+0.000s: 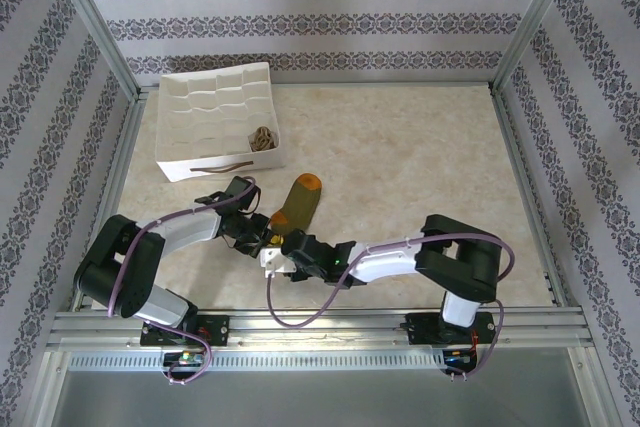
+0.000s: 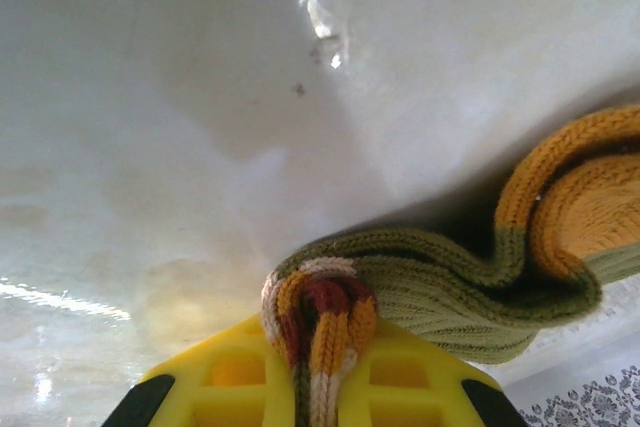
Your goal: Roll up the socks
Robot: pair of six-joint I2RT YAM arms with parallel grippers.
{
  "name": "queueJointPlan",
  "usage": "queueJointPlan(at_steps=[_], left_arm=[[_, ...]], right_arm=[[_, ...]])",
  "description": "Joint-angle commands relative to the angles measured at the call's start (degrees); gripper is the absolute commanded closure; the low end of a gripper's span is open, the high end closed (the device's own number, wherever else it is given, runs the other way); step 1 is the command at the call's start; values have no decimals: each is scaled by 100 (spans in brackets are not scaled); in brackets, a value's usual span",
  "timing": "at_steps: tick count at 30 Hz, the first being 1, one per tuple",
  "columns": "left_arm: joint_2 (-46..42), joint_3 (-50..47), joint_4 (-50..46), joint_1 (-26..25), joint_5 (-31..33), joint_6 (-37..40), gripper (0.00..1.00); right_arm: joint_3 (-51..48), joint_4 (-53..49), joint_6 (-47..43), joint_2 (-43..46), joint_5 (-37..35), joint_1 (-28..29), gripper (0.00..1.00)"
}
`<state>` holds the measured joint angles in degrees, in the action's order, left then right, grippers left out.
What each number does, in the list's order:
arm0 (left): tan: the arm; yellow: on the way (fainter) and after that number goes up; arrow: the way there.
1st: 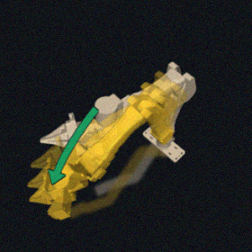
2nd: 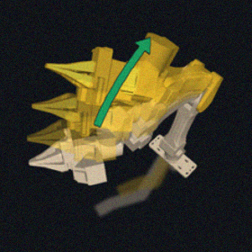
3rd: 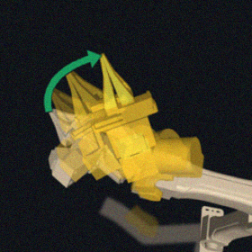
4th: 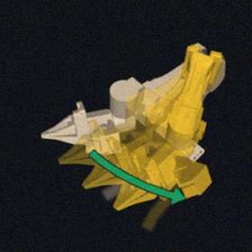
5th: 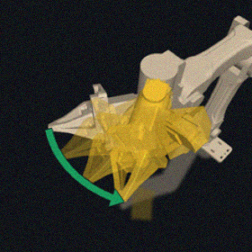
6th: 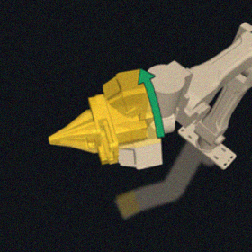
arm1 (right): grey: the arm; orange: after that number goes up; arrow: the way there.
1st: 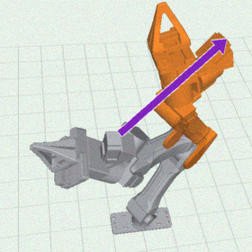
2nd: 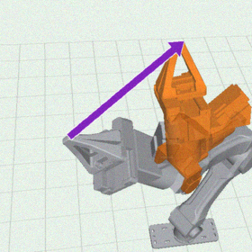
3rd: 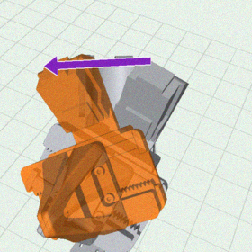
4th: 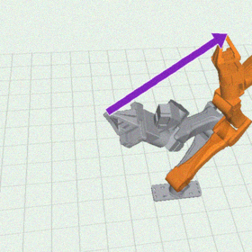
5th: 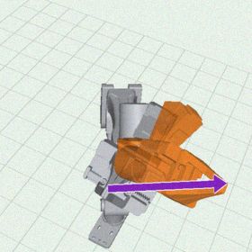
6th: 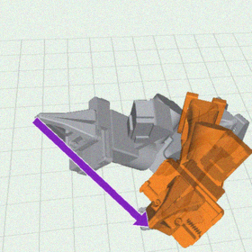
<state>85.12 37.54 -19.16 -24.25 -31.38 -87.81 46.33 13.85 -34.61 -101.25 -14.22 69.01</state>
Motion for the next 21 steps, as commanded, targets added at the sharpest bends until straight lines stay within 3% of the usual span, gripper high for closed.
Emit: queueJointPlan(at_steps=[1,7,8,12,15,21], left_arm=[[261,-110,-826,28,262,124,100],[51,-5,-885,77,290,236,100],[-31,28,-904,90,301,266,97],[-527,59,-879,161,385,197,49],[-900,26,-854,248,454,47,27],[-1594,-385,-413,476,624,-257,21]], right_arm=[[261,1,-283,-309,-672,3,63],[456,-658,189,-548,-354,-207,99],[456,-805,296,-522,-167,-258,100],[382,-1242,785,-342,1068,-568,100],[416,-1520,1145,-338,2086,-880,100],[689,-1927,1767,-568,3669,-1506,100]])
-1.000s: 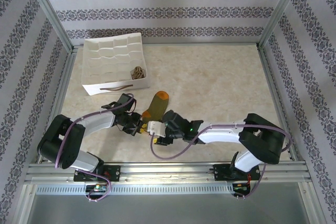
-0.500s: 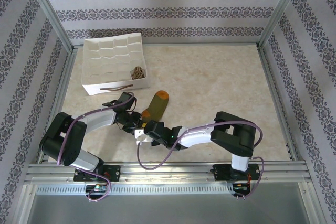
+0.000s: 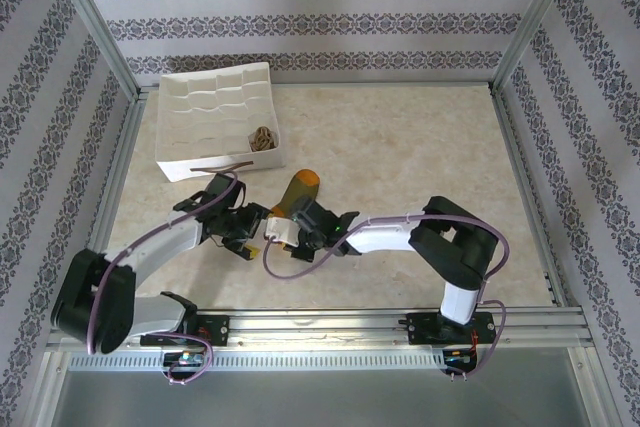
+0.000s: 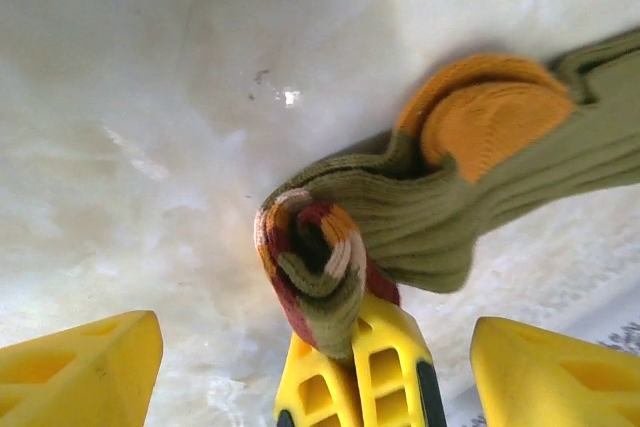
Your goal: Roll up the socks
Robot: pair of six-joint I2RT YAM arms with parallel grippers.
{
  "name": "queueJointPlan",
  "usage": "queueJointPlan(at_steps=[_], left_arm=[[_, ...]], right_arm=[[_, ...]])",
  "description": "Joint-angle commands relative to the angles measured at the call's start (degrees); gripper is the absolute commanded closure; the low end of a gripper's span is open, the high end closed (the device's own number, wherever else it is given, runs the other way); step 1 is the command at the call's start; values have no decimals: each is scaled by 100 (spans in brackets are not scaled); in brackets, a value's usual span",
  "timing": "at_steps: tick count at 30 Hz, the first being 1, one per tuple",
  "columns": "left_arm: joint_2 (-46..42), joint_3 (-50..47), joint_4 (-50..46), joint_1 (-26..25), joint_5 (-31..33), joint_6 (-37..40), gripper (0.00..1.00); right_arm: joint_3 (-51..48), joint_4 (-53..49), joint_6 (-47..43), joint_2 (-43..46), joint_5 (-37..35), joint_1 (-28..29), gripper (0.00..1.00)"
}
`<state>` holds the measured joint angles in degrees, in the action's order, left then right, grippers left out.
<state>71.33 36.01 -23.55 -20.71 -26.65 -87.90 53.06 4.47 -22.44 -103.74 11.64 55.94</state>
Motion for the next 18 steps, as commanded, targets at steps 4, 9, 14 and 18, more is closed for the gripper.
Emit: queueJointPlan(at_steps=[4,9,14,18], left_arm=[[-363,-613,788,144,-73,-299,30],[-349,-813,1481,106,-226,-184,37],[-27,-943,2121,35,-244,-201,37],[435,-978,2685,-79,-241,-273,41]], right_arm=[[516,-1486,898,-717,1843,-577,100],[1055,-2065,1283,-1253,2734,-991,100],[1234,-2298,1596,-1582,3257,-1267,100],[1295,-2336,1813,-1747,3451,-1390,100]])
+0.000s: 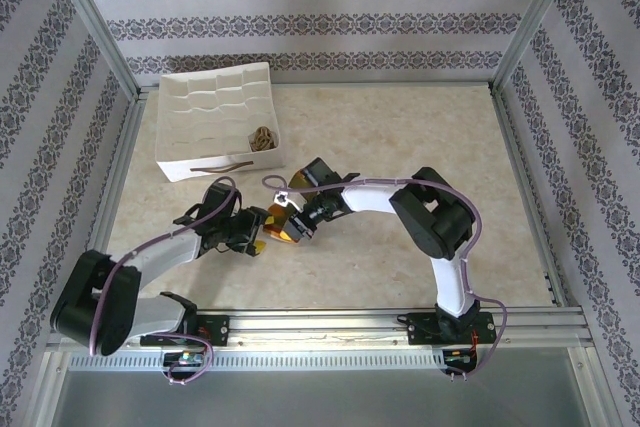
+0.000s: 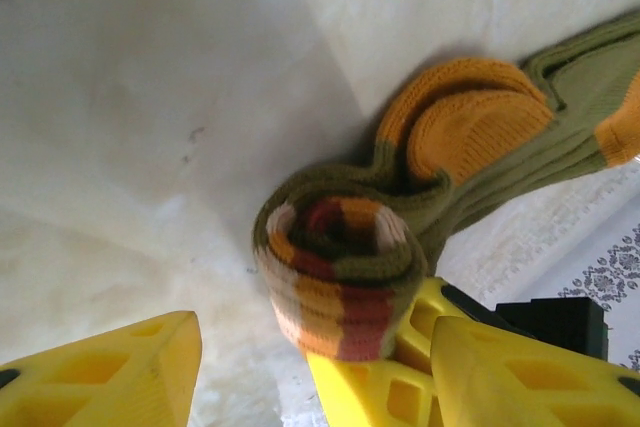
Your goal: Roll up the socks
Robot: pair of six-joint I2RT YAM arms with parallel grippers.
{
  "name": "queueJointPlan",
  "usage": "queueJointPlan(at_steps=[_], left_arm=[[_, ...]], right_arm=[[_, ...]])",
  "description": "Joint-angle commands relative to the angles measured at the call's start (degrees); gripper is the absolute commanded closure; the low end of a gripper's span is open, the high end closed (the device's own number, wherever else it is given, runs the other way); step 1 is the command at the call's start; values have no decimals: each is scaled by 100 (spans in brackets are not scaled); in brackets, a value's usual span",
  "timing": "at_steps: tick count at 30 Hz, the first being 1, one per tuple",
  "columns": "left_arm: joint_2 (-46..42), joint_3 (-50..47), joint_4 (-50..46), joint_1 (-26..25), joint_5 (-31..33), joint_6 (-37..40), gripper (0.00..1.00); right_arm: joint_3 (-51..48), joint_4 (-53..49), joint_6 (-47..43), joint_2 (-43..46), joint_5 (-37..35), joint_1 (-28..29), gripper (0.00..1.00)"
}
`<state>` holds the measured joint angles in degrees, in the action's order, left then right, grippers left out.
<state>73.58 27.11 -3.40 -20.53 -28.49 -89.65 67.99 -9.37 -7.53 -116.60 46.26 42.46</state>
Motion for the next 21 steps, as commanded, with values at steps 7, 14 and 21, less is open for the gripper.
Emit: queueJointPlan(at_steps=[7,14,21], left_arm=[[801,-36,354,-326,96,90,66],[822,-9,-1034,-447,169,164,100],[646,403,-2047,-443,226,304,100]], right_arm=[[-95,-898,498,-598,155,-123,100],[-345,-637,-210,199,-419,71,80],[-2655,2230,-1437,2615,-3328,974,42]])
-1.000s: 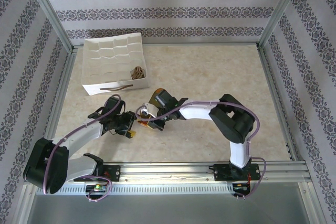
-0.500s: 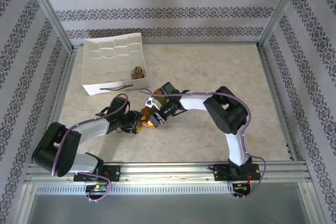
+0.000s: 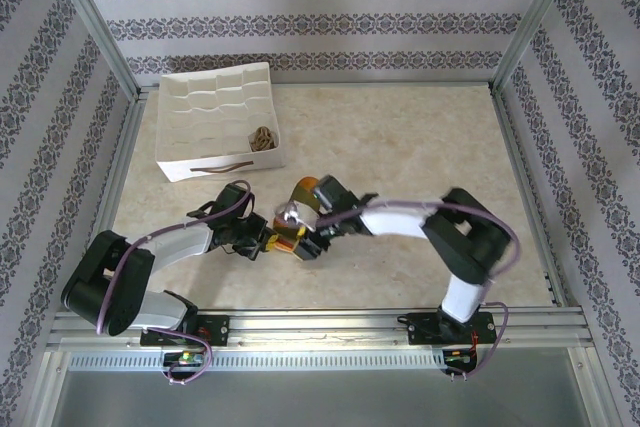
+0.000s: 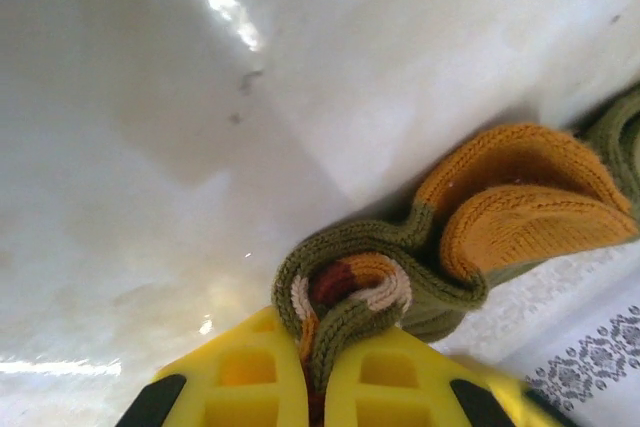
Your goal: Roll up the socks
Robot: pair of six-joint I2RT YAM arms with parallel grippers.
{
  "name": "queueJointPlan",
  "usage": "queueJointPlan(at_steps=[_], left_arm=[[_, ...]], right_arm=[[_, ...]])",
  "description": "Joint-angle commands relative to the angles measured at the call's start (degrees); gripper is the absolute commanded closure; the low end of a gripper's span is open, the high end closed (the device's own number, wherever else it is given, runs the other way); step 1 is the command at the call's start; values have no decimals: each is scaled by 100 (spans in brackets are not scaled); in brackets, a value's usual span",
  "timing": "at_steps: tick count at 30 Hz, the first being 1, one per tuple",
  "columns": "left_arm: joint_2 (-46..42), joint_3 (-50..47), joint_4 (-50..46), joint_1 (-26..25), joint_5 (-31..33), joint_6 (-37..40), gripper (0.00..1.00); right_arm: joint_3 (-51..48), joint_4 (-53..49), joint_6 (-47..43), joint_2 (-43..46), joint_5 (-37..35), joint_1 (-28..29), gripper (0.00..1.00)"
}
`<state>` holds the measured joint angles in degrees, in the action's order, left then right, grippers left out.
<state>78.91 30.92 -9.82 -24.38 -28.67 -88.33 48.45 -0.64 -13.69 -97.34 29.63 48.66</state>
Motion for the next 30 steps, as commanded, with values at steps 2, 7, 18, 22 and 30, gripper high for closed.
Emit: queueJointPlan(at_steps=[2,7,18,22,30], left_arm=[[189,157,-1528,-63,230,228,100],[368,366,-1662,-65,183,338,100],[516,517,-1689,-62,151,422,100],[346,562,-1683,-39,149,442,94],[-591,562,-1804,271,346,348,33]], right_arm=[[-964,1662,-1145,923,-2616,788,39],[-771,1674,-1917,565,-4387,1758,39],[94,1301,-2557,-858,-5635,2161,78],[49,961,-2245,-793,-5187,2046,100],[-91,132,-974,-558,-2561,1294,100]])
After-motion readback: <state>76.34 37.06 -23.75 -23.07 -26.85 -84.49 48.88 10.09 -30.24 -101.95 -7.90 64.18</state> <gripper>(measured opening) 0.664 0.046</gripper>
